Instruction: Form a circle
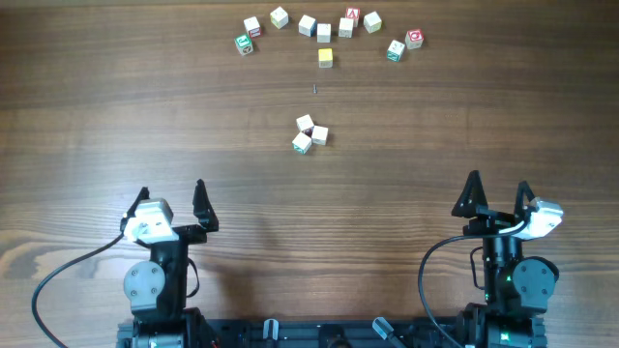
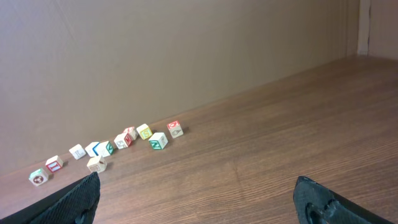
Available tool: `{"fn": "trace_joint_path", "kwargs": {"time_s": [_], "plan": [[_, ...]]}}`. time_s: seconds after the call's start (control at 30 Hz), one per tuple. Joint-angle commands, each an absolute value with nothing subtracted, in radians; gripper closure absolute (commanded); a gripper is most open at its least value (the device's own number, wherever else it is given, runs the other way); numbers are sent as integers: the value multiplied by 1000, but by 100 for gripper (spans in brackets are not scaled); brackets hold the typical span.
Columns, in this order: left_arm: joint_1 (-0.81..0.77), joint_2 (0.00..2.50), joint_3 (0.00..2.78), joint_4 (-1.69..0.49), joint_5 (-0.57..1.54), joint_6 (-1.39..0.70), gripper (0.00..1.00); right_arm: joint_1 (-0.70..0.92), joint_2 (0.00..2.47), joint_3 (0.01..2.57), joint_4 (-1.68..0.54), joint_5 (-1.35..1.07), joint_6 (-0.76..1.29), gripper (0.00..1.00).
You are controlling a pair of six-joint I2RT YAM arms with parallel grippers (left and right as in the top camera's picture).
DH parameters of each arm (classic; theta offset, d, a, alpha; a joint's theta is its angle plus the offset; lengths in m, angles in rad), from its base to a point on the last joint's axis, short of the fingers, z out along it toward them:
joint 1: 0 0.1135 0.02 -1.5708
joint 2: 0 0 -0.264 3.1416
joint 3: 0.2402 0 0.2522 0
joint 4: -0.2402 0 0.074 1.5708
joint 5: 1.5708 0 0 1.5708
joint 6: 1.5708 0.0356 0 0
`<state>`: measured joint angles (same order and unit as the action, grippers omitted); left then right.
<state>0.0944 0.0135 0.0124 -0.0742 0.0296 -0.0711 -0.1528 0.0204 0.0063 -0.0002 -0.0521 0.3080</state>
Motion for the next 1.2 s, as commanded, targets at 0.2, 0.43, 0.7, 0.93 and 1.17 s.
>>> {"fn": "trace_joint_path", "kwargs": {"time_s": [0.2, 0.43, 0.7, 0.93, 1.17], "plan": [[19, 3, 6, -76, 48, -53, 0, -149, 21, 5, 2, -64, 291, 1], [19, 3, 6, -75, 48, -52, 0, -149, 21, 5, 2, -64, 291, 0], [19, 5, 6, -75, 48, -53, 0, -149, 21, 5, 2, -64, 291, 0], [19, 5, 6, -75, 48, -53, 0, -142, 21, 5, 2, -61, 291, 0], [19, 5, 6, -75, 48, -53, 0, -118, 25, 5, 1, -65, 290, 0]]}}
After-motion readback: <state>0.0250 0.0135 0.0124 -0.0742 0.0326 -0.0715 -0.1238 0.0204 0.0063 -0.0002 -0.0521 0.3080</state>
